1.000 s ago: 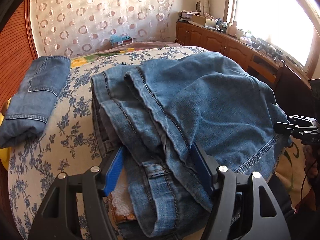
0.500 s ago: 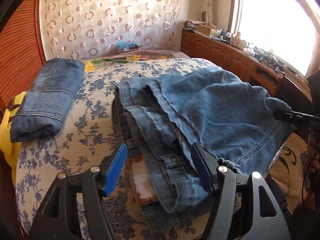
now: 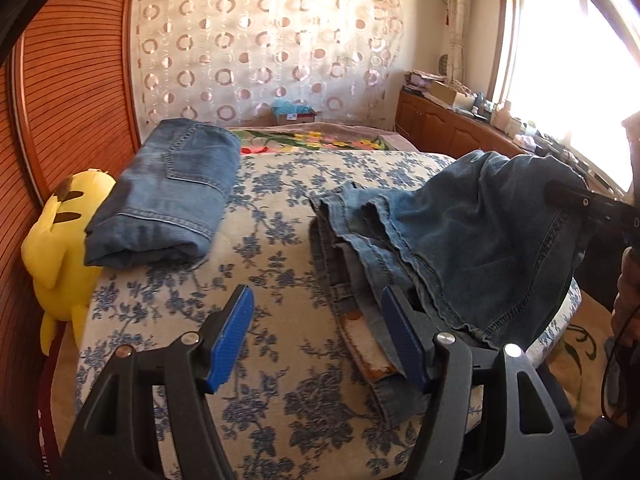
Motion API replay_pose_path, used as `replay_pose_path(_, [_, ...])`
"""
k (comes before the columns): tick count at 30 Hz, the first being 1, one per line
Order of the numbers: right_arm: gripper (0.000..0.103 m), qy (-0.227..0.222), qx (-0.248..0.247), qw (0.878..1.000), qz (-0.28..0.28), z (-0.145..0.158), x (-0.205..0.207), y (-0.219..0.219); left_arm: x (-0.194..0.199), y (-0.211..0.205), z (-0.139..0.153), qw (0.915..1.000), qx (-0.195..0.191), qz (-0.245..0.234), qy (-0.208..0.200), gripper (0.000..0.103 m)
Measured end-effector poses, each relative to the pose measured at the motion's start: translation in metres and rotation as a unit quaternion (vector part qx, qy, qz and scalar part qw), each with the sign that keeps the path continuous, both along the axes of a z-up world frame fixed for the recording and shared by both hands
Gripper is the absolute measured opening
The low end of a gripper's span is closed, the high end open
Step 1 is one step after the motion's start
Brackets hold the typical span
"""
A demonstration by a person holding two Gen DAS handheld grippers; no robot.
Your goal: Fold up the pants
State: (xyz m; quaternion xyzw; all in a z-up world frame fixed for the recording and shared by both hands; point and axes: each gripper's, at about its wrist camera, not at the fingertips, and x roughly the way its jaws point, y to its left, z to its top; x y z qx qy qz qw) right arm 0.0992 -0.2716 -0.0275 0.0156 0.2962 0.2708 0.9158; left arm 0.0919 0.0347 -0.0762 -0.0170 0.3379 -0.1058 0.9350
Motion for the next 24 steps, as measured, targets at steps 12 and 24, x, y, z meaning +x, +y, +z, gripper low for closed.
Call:
replay_pose_path(12, [0.013,0.023,-0.029,0.991,0.129,-0.037,-0.021,0.1,-0.003,0.043,0.0,0.9986,-0.019,0.048,-0.006,0.067])
replay_pose_path(24, [0.014,0.063,-0.052,0.983,0.162,-0.073,-0.034,0.119,-0.002,0.034,0.008,0.999,-0.018,0.038,-0.013,0.067])
